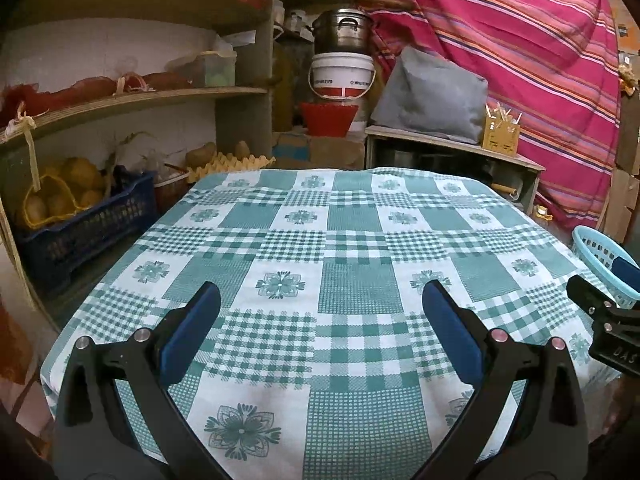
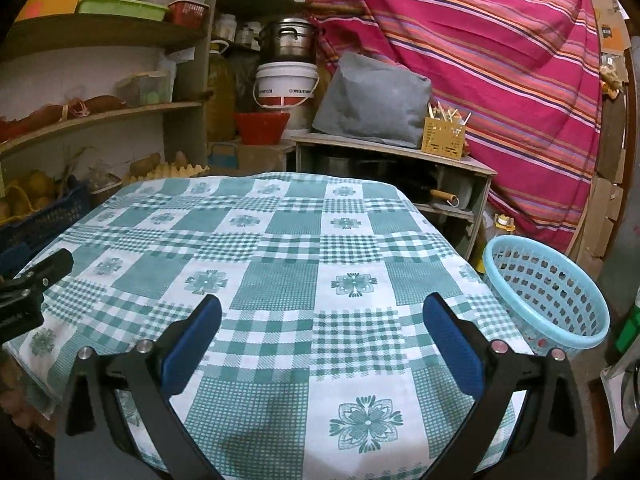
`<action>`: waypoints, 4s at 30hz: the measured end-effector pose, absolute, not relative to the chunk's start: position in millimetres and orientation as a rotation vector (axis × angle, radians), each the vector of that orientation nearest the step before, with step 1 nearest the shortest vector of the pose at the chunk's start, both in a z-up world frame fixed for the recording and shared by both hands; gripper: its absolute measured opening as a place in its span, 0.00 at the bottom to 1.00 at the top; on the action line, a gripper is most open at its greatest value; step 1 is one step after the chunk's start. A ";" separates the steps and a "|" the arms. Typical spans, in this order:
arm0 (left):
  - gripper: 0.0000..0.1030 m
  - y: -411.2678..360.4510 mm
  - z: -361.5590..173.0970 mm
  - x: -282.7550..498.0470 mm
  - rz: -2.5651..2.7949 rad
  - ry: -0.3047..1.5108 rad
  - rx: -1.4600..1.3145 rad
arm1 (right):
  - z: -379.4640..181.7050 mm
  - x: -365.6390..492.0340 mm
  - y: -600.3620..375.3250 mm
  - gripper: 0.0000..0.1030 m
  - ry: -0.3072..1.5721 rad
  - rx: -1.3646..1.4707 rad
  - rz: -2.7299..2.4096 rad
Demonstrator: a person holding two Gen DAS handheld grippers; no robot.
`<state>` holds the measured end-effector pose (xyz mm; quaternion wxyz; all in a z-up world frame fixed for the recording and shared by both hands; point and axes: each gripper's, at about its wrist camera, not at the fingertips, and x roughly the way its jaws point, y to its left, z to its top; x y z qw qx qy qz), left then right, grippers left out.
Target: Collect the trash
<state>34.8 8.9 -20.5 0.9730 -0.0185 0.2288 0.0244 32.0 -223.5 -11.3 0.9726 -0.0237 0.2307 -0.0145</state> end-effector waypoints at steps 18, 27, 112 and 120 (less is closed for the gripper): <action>0.95 4.8 -20.2 30.9 0.045 0.456 -0.019 | -10.3 30.8 -226.4 0.95 0.467 -0.048 -0.027; 0.95 4.1 -19.5 32.1 0.043 0.453 -0.020 | -9.8 30.0 -229.3 0.95 0.466 -0.040 -0.026; 0.95 0.5 -14.1 29.5 0.038 0.435 0.006 | -9.8 32.4 -238.7 0.96 0.466 -0.040 -0.037; 0.95 0.9 -12.7 28.4 0.039 0.428 0.005 | -9.5 32.3 -239.7 0.95 0.464 -0.044 -0.038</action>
